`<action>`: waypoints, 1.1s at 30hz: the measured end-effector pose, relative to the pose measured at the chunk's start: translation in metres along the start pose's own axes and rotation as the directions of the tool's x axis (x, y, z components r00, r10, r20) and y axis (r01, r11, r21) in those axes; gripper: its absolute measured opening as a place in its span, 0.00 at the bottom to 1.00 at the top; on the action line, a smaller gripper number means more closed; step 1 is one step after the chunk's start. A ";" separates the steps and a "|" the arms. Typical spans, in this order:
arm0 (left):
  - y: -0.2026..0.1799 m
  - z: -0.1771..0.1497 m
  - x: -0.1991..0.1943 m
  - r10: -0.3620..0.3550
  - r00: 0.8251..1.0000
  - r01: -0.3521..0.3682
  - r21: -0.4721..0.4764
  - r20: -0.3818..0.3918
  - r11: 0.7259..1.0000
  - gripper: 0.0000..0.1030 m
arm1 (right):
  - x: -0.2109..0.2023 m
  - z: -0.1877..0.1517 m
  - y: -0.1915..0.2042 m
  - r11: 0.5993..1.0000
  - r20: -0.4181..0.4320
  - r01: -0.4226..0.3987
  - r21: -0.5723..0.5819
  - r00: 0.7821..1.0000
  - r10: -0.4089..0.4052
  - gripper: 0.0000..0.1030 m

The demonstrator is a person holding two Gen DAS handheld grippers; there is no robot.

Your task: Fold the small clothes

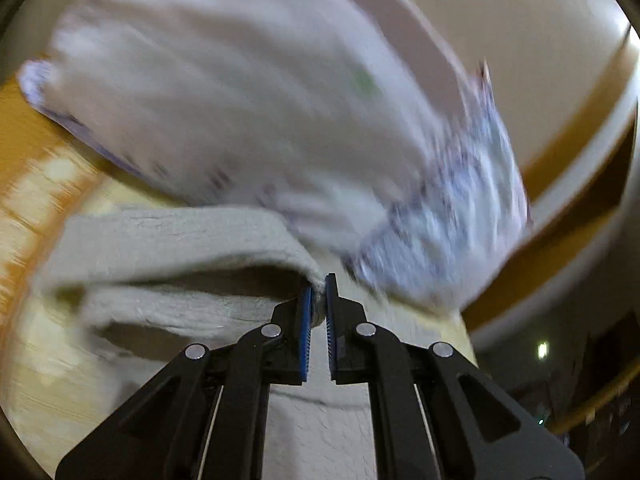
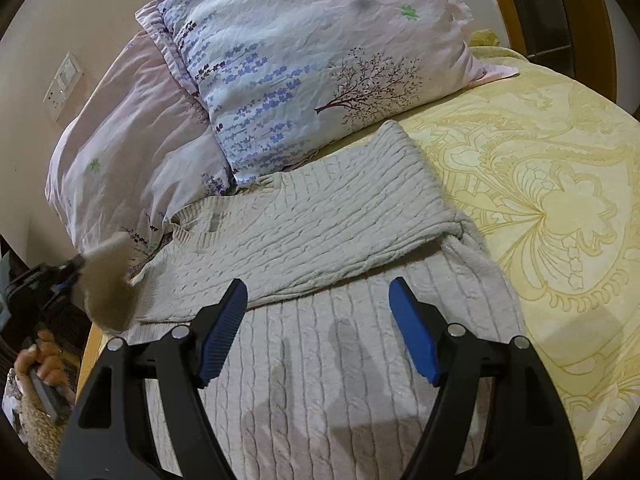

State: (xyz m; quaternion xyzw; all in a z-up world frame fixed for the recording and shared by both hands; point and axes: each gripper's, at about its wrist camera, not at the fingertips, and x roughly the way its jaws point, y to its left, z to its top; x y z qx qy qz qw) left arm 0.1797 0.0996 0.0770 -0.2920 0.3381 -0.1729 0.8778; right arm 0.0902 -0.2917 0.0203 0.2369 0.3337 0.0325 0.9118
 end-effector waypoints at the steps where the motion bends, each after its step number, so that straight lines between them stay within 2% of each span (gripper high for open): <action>1: -0.006 -0.010 0.018 0.012 0.999 -0.011 0.014 -0.049 1.000 0.06 | 0.000 0.000 0.001 1.000 -0.004 -0.003 -0.006 1.000 0.002 0.71; 5: -0.008 -0.037 0.055 0.048 0.985 -0.044 0.028 -0.167 0.999 0.06 | 0.000 0.001 0.012 0.998 -0.035 -0.020 -0.058 0.999 0.018 0.71; 8: -0.008 -0.048 0.063 0.082 0.974 -0.072 0.059 -0.212 0.996 0.07 | 0.002 0.010 0.033 0.990 -0.063 -0.053 -0.132 0.997 0.045 0.71; 10: -0.006 -0.050 0.059 0.075 0.971 -0.061 0.066 -0.229 0.996 0.09 | 0.003 0.016 0.049 0.980 -0.062 -0.069 -0.188 0.996 0.058 0.71; 11: -0.005 -0.051 0.054 0.063 0.970 -0.050 0.061 -0.236 0.997 0.15 | 0.004 0.021 0.063 0.969 -0.061 -0.082 -0.235 0.996 0.070 0.71; 13: 0.000 -0.051 0.039 0.046 0.974 -0.037 0.047 -0.224 0.998 0.46 | 0.008 0.026 0.087 0.945 -0.069 -0.110 -0.308 0.993 0.093 0.71; 15: 0.010 -0.048 0.016 0.057 0.985 -0.050 0.044 -0.164 0.998 0.51 | 0.016 0.029 0.113 0.909 -0.090 -0.158 -0.386 0.987 0.133 0.68; 18: 0.039 -0.039 -0.009 0.082 0.991 -0.084 -0.015 -0.107 0.996 0.51 | 0.035 0.023 0.163 0.814 -0.140 -0.248 -0.526 0.969 0.205 0.56; 19: 0.048 -0.036 -0.012 0.095 0.991 -0.099 -0.041 -0.099 0.994 0.51 | 0.044 0.019 0.180 0.774 -0.176 -0.293 -0.561 0.956 0.235 0.54; 21: 0.071 -0.030 -0.018 0.107 0.989 -0.119 -0.120 -0.097 0.986 0.51 | 0.065 0.007 0.209 0.707 -0.246 -0.356 -0.612 0.934 0.258 0.45; 23: 0.082 -0.030 -0.013 0.136 0.984 -0.152 -0.146 -0.113 0.978 0.50 | 0.083 -0.007 0.234 0.641 -0.301 -0.400 -0.656 0.916 0.264 0.39; 24: 0.086 -0.031 -0.009 0.141 0.982 -0.160 -0.157 -0.125 0.975 0.50 | 0.093 -0.016 0.248 0.598 -0.314 -0.403 -0.693 0.915 0.253 0.36; 26: 0.097 -0.033 -0.006 0.132 0.981 -0.159 -0.197 -0.141 0.967 0.43 | 0.109 -0.032 0.270 0.512 -0.336 -0.406 -0.757 0.914 0.228 0.34; 29: 0.102 -0.031 -0.007 0.115 0.983 -0.146 -0.228 -0.144 0.963 0.41 | 0.127 -0.049 0.286 0.415 -0.342 -0.381 -0.826 0.925 0.167 0.28; 31: 0.104 -0.031 -0.006 0.111 0.983 -0.143 -0.232 -0.145 0.962 0.41 | 0.135 -0.058 0.285 0.366 -0.330 -0.351 -0.862 0.936 0.120 0.27; 33: 0.103 -0.032 -0.006 0.111 0.983 -0.143 -0.230 -0.145 0.963 0.41 | 0.137 -0.063 0.284 0.337 -0.298 -0.316 -0.887 0.949 0.105 0.26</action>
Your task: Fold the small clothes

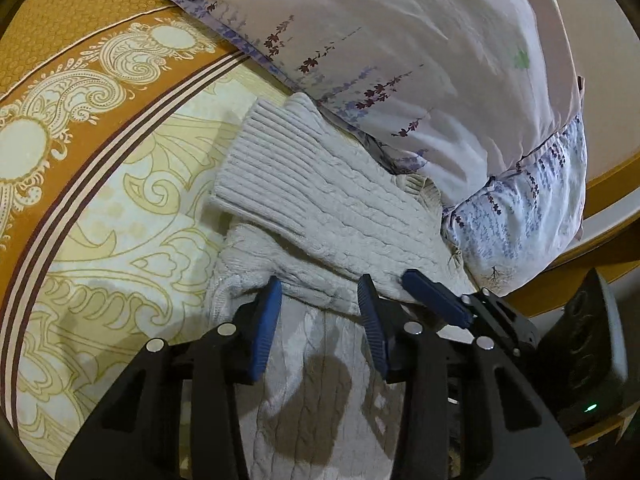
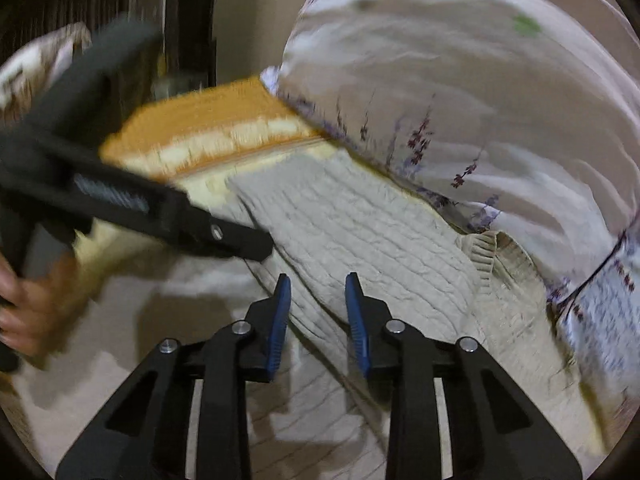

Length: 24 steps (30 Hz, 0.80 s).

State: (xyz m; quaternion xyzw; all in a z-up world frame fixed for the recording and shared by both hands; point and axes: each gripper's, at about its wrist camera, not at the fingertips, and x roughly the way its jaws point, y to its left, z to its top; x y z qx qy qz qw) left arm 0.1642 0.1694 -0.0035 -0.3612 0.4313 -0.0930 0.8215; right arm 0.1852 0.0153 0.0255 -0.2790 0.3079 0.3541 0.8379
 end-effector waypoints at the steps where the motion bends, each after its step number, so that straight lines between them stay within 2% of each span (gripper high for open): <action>1: -0.001 0.000 0.001 0.000 1.000 0.000 0.001 0.000 1.000 0.41 | 0.001 0.000 0.001 1.000 0.005 0.017 -0.003 1.000 -0.017 0.25; 10: 0.002 0.000 -0.001 -0.001 1.000 0.001 -0.011 0.002 1.000 0.41 | 0.013 -0.002 0.003 0.997 -0.003 0.065 -0.033 0.998 -0.065 0.22; 12: 0.002 -0.001 -0.001 0.003 1.000 -0.003 -0.009 0.003 1.000 0.41 | 0.017 -0.001 0.000 0.997 -0.007 0.081 0.000 0.997 -0.081 0.09; 16: 0.002 -0.003 0.000 0.007 1.000 -0.006 -0.002 0.005 1.000 0.41 | 0.005 -0.003 -0.015 0.988 0.047 0.084 0.131 0.995 -0.091 0.06; 19: 0.000 -0.004 0.001 0.012 1.000 -0.013 0.007 0.006 1.000 0.41 | -0.018 -0.012 -0.041 0.957 0.100 0.081 0.279 0.989 -0.113 0.05; 21: 0.000 -0.005 0.002 0.016 1.000 -0.016 0.012 0.005 1.000 0.41 | -0.037 -0.022 -0.064 0.915 0.130 0.077 0.396 0.982 -0.139 0.05; 24: 0.000 -0.005 0.002 0.017 1.000 -0.017 0.014 0.004 1.000 0.41 | -0.059 -0.050 -0.098 0.813 0.123 0.074 0.578 0.977 -0.176 0.05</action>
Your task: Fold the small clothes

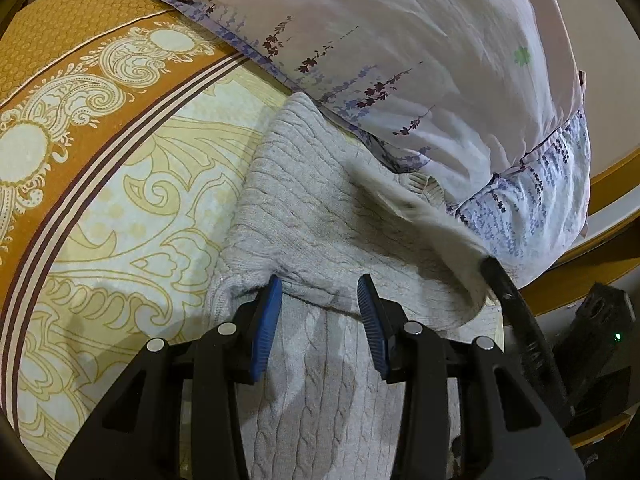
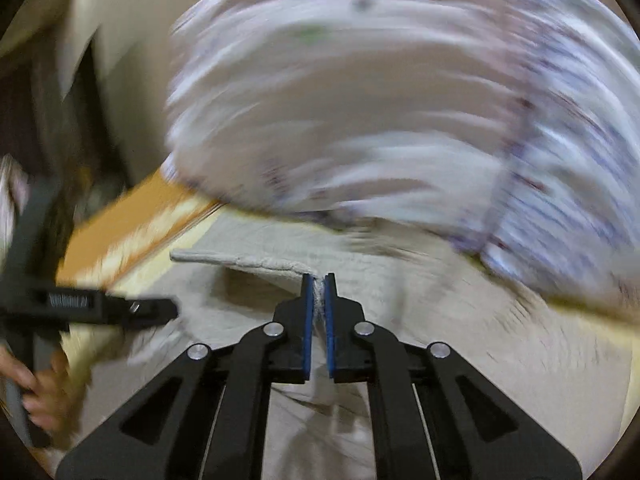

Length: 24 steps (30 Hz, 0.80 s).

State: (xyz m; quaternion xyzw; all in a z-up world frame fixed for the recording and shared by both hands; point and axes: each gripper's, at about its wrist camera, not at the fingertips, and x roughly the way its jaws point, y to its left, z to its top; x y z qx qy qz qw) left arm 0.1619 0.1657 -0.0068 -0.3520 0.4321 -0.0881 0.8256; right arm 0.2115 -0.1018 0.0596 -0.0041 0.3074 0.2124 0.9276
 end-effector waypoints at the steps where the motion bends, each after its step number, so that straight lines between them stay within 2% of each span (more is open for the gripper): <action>1: 0.000 0.000 0.000 0.000 1.000 0.000 0.001 -0.001 1.000 0.41 | -0.004 -0.003 -0.016 0.998 -0.021 0.034 0.061 0.999 -0.033 0.05; 2: -0.001 0.000 0.001 0.002 1.000 -0.002 0.004 -0.001 1.000 0.41 | -0.005 -0.008 -0.028 0.993 -0.063 0.070 0.091 0.996 -0.065 0.05; 4: -0.003 0.000 0.002 0.009 1.000 -0.009 0.013 -0.002 1.000 0.41 | -0.006 -0.016 -0.039 0.993 -0.120 0.064 0.095 0.991 -0.053 0.05; 5: -0.004 -0.001 0.003 0.016 1.000 -0.016 0.021 -0.003 1.000 0.41 | -0.010 -0.019 -0.042 0.994 -0.125 0.064 0.085 0.991 -0.053 0.06; 7: -0.006 -0.001 0.003 0.025 1.000 -0.025 0.033 -0.004 0.999 0.41 | -0.017 -0.019 -0.040 0.996 -0.098 0.076 0.051 0.993 -0.071 0.14; 9: -0.007 -0.002 0.004 0.028 1.000 -0.028 0.036 -0.004 0.999 0.41 | -0.024 -0.014 -0.032 0.997 -0.055 0.073 -0.001 0.996 -0.073 0.46; 12: -0.007 -0.002 0.004 0.031 1.000 -0.031 0.038 -0.003 0.999 0.41 | -0.021 -0.006 -0.008 0.993 -0.041 0.062 -0.101 0.997 -0.066 0.51; 14: -0.007 -0.002 0.004 0.033 0.999 -0.033 0.038 -0.002 0.999 0.41 | -0.007 -0.002 0.009 0.979 -0.044 0.089 -0.182 0.994 -0.099 0.51; 17: -0.006 -0.002 0.004 0.037 0.999 -0.037 0.039 -0.002 0.999 0.41 | 0.029 -0.003 0.035 0.936 -0.073 0.169 -0.309 0.977 -0.201 0.48; 18: -0.006 -0.002 0.003 0.038 0.999 -0.038 0.040 -0.002 0.998 0.41 | 0.037 -0.004 0.039 0.926 -0.091 0.192 -0.326 0.968 -0.233 0.34; 20: -0.008 -0.002 0.005 0.038 0.999 -0.038 0.041 -0.003 0.998 0.41 | 0.051 -0.004 0.046 0.905 -0.100 0.221 -0.364 0.957 -0.273 0.23; 22: -0.008 -0.001 0.005 0.034 0.999 -0.033 0.038 -0.006 0.999 0.41 | 0.054 -0.006 0.052 0.880 -0.055 0.275 -0.388 0.946 -0.319 0.19; 24: -0.008 -0.001 0.005 0.034 0.999 -0.034 0.039 -0.005 0.999 0.41 | 0.056 -0.004 0.055 0.871 -0.036 0.288 -0.399 0.944 -0.329 0.18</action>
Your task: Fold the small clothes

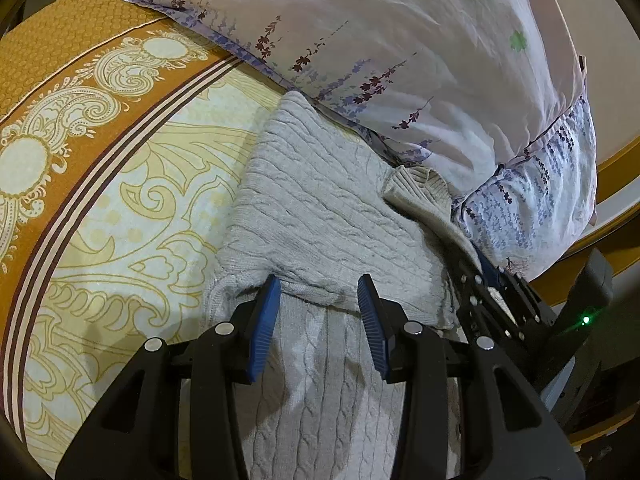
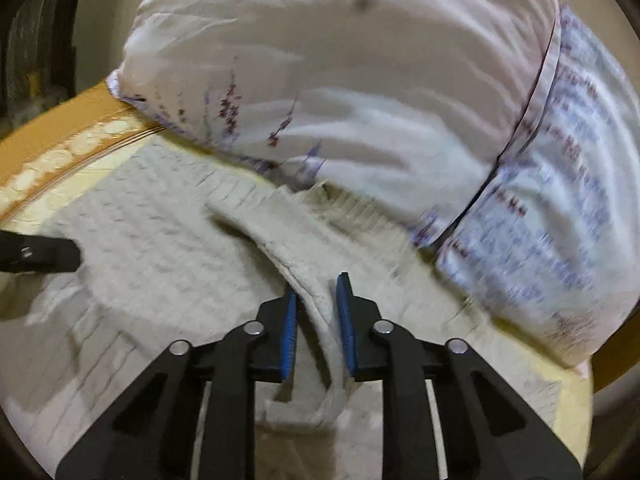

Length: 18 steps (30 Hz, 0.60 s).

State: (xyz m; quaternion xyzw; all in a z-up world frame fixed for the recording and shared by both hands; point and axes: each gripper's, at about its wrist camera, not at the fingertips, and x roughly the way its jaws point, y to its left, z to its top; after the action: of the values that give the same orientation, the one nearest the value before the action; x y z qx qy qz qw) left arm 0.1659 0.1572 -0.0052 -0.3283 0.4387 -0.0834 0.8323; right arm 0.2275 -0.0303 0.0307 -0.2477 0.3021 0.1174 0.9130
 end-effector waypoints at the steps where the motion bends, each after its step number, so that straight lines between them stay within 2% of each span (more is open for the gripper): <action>1: -0.001 0.000 0.000 0.001 1.000 -0.001 0.002 0.001 1.000 0.41 | 0.001 0.002 0.001 1.000 -0.004 0.001 0.000 1.000 -0.001 0.18; 2: -0.001 0.000 0.000 0.004 1.000 -0.004 0.006 0.003 1.000 0.41 | 0.002 0.003 0.001 1.000 -0.002 0.001 0.001 1.000 -0.001 0.17; 3: -0.002 0.000 0.000 0.005 1.000 -0.005 0.009 0.003 1.000 0.41 | -0.003 0.003 -0.004 1.000 0.023 0.006 0.028 1.000 -0.007 0.08; 4: -0.002 0.000 0.000 0.005 1.000 -0.005 0.011 0.003 1.000 0.41 | -0.007 0.004 -0.010 0.998 0.045 0.003 0.067 0.999 -0.006 0.08; 6: 0.000 0.000 0.000 -0.002 1.000 0.002 0.012 0.002 1.000 0.41 | -0.021 -0.002 -0.038 0.975 0.095 -0.028 0.221 0.995 0.007 0.07; 7: 0.001 0.000 0.000 -0.006 1.000 0.006 0.010 0.001 1.000 0.41 | -0.031 -0.011 -0.059 0.944 0.115 -0.050 0.325 0.993 0.013 0.07; 9: 0.002 0.000 0.000 -0.011 1.000 0.011 0.008 0.000 1.000 0.41 | -0.044 -0.034 -0.094 0.865 0.131 -0.095 0.493 0.991 0.035 0.07; 10: 0.002 0.000 0.000 -0.010 1.000 0.010 0.009 0.001 1.000 0.41 | -0.048 -0.050 -0.112 0.807 0.130 -0.127 0.577 0.990 0.062 0.07; 11: 0.002 0.000 0.000 -0.009 1.000 0.009 0.012 0.001 1.000 0.41 | -0.047 -0.072 -0.130 0.721 0.124 -0.172 0.671 0.985 0.120 0.08; 13: 0.002 -0.001 -0.001 -0.004 1.000 0.004 0.020 0.003 1.000 0.41 | -0.040 -0.101 -0.148 0.609 0.106 -0.210 0.765 0.974 0.203 0.08; 14: 0.001 -0.002 -0.001 -0.002 1.000 0.002 0.024 0.004 1.000 0.41 | -0.034 -0.117 -0.157 0.546 0.102 -0.236 0.804 0.959 0.265 0.09; 15: 0.001 -0.002 -0.001 -0.001 1.000 0.001 0.026 0.004 1.000 0.41 | -0.030 -0.126 -0.161 0.506 0.109 -0.255 0.824 0.948 0.300 0.17; 18: 0.002 -0.002 -0.001 -0.002 1.000 0.002 0.022 0.001 1.000 0.41 | -0.020 -0.153 -0.178 0.370 0.139 -0.279 0.886 0.922 0.362 0.23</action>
State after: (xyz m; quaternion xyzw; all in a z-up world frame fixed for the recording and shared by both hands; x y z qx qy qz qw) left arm 0.1636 0.1584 -0.0064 -0.3196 0.4369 -0.0892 0.8361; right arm 0.2006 -0.2627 0.0048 0.3300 0.3954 0.1053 0.8507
